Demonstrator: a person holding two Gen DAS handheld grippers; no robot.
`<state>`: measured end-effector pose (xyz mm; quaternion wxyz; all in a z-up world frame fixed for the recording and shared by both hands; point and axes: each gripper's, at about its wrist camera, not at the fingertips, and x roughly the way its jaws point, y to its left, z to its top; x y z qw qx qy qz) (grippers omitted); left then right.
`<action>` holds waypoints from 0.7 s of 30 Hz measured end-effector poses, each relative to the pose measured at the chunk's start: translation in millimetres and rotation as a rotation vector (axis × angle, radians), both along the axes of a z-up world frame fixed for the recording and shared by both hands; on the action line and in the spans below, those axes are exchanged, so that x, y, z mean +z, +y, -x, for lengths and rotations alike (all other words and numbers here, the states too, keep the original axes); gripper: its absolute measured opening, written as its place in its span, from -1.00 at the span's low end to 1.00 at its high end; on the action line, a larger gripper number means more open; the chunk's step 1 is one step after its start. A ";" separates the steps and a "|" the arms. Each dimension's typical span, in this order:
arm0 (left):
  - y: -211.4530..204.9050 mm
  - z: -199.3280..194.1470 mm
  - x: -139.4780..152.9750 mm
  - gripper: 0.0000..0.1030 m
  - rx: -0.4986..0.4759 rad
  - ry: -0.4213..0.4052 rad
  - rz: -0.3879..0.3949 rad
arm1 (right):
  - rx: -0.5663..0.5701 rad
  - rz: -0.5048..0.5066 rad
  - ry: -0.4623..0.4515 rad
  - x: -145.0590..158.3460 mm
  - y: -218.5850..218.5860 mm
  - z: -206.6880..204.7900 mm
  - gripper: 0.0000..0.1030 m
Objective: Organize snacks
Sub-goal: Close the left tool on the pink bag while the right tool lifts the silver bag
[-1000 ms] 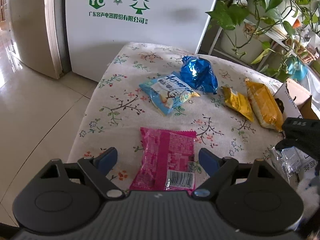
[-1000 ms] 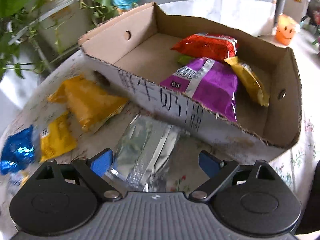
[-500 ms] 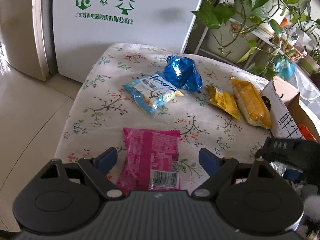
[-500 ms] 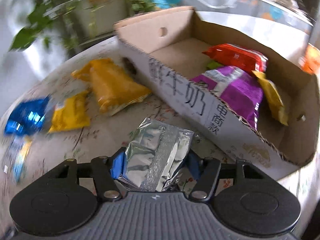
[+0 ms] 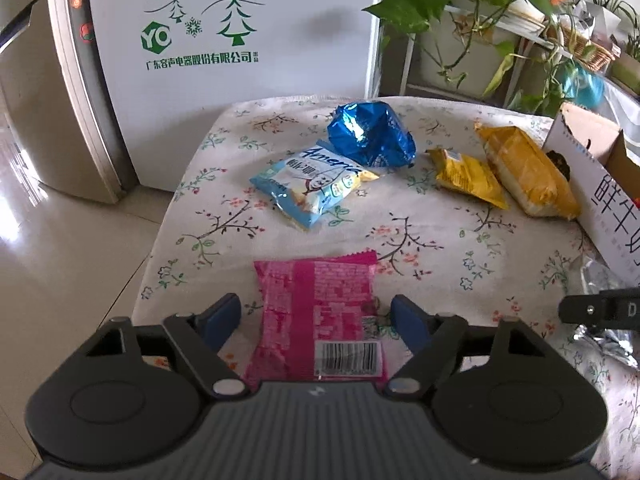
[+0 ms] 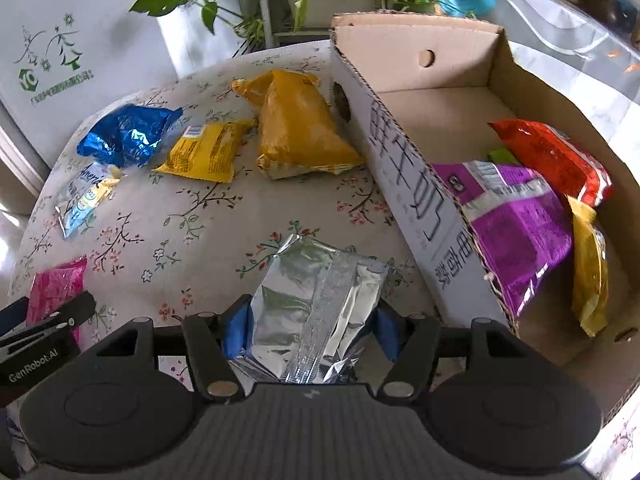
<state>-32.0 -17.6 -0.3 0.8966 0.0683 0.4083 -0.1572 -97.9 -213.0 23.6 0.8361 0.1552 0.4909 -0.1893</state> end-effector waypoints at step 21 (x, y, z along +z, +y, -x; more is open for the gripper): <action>10.7 13.7 14.9 -0.02 0.043 0.047 0.065 | 0.056 -0.090 -0.033 7.0 2.3 -5.1 0.34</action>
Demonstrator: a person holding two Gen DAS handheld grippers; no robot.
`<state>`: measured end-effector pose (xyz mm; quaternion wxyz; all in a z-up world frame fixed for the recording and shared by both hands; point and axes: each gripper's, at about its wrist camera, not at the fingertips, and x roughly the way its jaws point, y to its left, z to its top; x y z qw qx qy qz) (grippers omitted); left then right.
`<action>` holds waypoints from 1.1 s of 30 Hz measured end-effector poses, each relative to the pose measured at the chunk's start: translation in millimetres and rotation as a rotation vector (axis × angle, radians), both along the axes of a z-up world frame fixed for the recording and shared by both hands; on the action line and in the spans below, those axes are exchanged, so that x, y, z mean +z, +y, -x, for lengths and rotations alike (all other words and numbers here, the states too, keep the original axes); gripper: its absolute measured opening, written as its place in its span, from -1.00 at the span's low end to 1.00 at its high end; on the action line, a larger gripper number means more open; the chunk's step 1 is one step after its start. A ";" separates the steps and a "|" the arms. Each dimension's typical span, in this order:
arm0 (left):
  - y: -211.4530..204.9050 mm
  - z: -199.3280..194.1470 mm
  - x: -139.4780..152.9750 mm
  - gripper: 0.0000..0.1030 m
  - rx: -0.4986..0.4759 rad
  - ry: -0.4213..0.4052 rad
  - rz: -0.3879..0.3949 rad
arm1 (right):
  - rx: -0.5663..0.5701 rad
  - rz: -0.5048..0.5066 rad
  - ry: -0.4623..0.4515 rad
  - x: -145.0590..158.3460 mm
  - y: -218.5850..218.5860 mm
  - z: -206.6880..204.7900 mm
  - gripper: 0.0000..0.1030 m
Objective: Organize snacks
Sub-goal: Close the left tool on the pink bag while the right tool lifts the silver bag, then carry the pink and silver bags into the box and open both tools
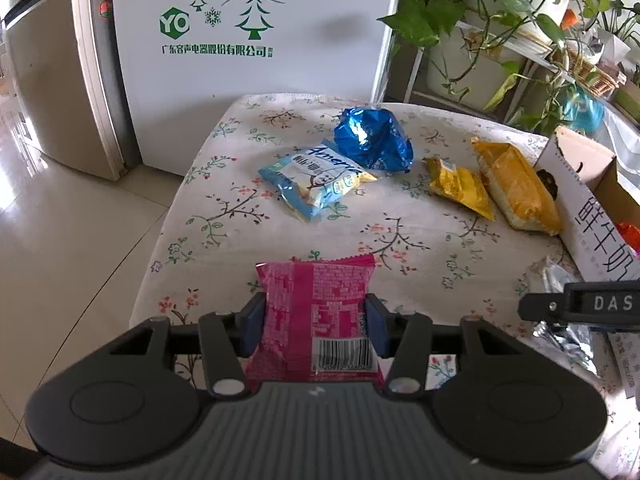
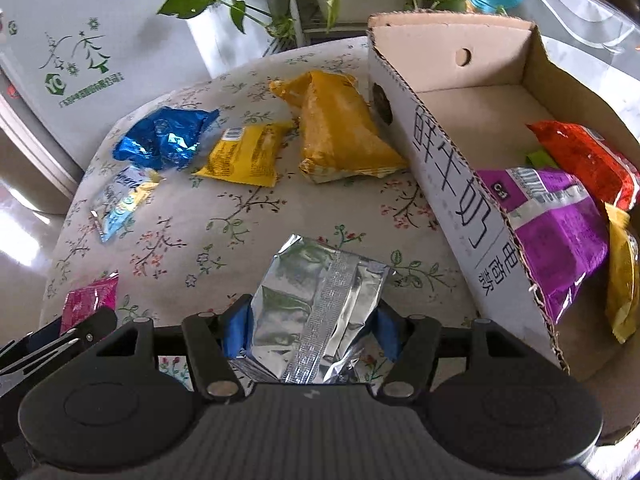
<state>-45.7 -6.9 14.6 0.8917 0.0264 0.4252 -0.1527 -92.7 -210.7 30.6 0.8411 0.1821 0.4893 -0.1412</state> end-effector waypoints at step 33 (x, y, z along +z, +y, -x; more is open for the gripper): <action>-42.2 27.1 74.8 -0.02 -0.044 -0.079 0.089 | -0.003 -0.040 -0.284 83.1 -48.7 26.0 0.34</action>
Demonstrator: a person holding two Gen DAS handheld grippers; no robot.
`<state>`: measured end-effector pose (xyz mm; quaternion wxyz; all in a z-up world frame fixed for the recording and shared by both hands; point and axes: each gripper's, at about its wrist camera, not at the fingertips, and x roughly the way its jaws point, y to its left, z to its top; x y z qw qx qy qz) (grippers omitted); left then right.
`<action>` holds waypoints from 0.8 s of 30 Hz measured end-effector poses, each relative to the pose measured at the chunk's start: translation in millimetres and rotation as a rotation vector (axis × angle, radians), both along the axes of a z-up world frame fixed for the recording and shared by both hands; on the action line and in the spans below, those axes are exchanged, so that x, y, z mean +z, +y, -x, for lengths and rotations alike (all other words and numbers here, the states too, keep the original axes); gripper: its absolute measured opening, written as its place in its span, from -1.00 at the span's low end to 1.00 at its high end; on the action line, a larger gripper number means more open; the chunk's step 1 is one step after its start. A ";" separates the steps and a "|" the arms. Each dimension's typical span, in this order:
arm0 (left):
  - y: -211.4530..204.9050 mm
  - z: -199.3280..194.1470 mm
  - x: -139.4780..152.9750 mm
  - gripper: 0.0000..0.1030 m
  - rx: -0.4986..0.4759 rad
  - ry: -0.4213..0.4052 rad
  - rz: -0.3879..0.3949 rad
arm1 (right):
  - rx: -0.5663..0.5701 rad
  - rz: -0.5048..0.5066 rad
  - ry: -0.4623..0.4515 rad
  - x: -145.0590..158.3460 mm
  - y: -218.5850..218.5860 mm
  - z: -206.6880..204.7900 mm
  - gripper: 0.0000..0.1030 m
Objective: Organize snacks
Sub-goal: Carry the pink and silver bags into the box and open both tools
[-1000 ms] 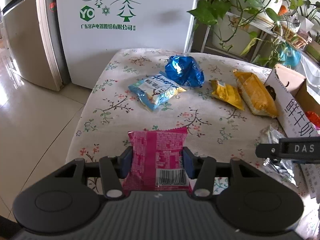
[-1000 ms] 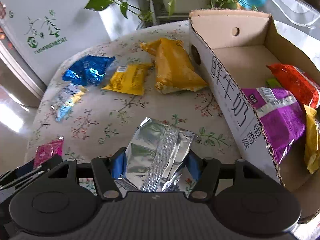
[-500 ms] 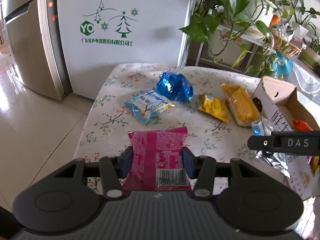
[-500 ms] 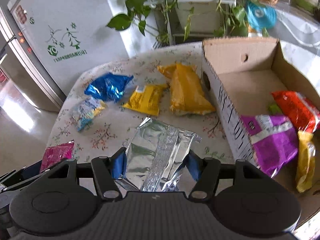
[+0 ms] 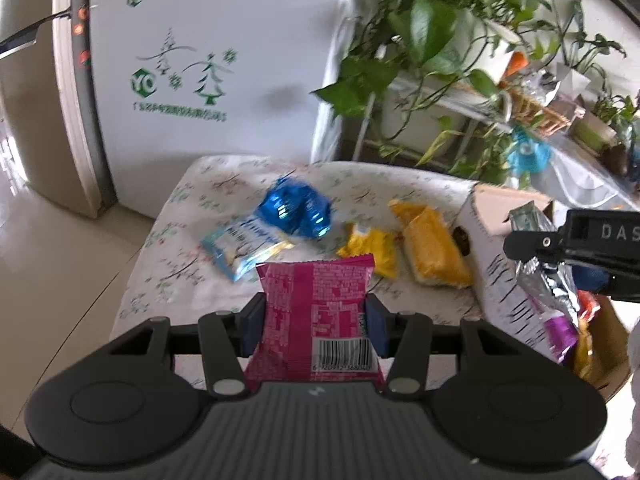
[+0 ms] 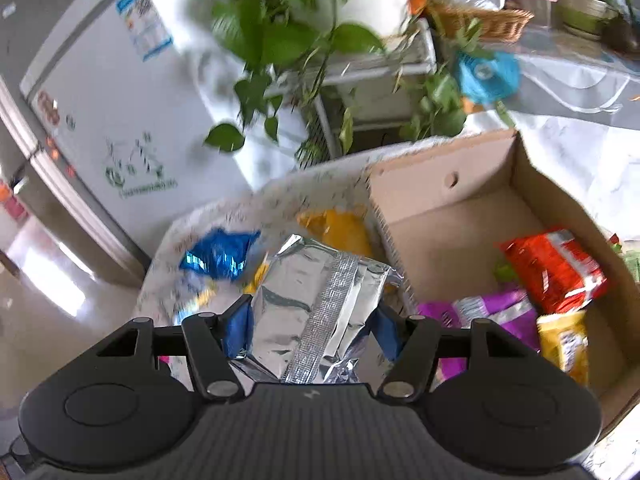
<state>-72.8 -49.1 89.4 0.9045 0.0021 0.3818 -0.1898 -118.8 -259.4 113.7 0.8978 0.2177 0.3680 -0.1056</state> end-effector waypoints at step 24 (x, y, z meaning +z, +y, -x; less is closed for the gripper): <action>-166.8 1.3 22.4 -0.02 -0.260 0.019 0.127 | -0.448 -0.157 -0.087 17.4 -119.4 54.1 0.34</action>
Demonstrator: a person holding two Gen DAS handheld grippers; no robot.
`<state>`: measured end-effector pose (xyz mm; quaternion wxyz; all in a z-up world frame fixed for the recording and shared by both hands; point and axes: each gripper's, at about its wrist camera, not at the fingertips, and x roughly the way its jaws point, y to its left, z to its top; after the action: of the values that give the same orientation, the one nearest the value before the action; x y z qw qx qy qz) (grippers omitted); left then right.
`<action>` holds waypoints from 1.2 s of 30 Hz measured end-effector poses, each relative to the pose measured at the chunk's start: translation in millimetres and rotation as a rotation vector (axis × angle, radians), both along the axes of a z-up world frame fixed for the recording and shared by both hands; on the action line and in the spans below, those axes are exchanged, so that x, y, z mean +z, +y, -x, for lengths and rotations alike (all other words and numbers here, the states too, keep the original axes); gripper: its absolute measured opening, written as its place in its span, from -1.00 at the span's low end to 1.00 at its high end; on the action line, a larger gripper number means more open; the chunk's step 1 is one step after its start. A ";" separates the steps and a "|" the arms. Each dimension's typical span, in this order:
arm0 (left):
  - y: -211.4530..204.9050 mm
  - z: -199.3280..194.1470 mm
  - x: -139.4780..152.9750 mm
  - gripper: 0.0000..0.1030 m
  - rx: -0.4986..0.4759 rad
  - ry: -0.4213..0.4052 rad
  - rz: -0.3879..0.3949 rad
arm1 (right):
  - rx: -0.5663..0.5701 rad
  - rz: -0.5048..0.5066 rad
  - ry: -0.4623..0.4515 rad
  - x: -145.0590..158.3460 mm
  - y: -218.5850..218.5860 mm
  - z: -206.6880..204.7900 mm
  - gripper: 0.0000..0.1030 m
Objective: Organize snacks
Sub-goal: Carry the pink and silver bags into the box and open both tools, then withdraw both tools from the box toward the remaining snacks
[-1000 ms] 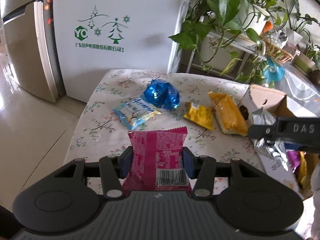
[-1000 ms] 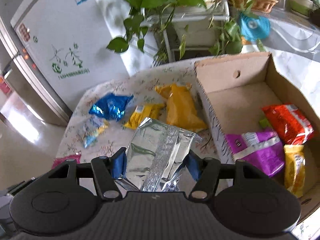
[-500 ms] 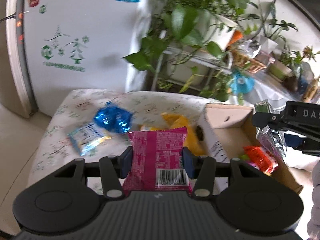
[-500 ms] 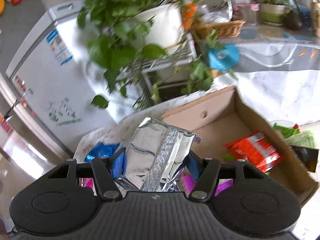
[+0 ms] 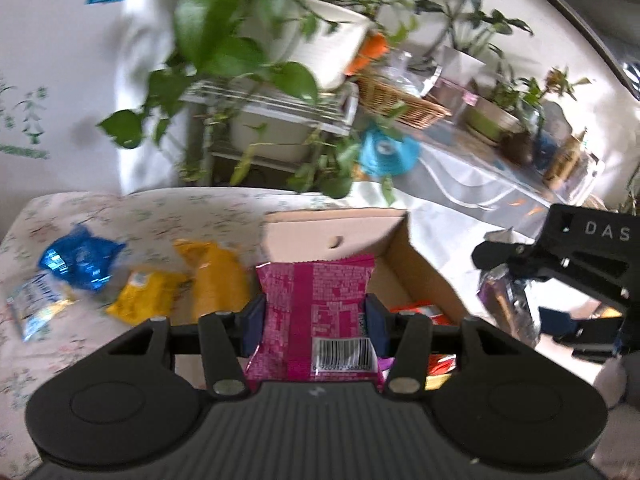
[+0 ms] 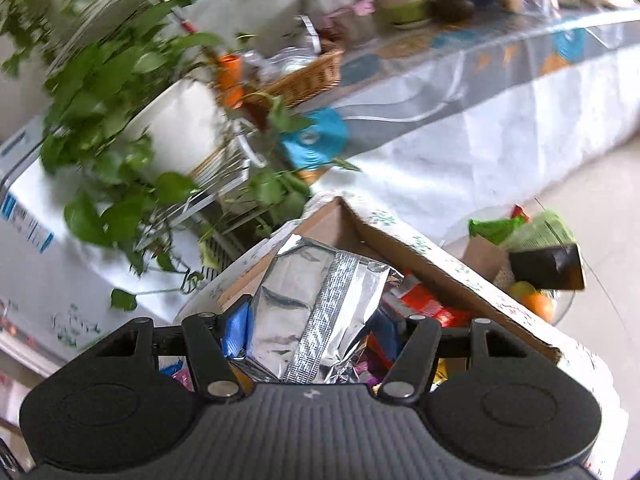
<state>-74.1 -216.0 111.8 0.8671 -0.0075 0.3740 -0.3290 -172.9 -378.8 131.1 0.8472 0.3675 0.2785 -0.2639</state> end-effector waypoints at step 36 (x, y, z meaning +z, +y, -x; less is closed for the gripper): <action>21.7 -18.9 -8.5 0.56 0.003 0.033 0.010 | -0.057 -0.045 0.015 -4.6 -3.3 -0.1 0.66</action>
<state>-55.2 -194.3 103.2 0.8612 -0.0177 0.3866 -0.3293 -172.8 -382.1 126.5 0.8288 0.3923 0.2800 -0.2843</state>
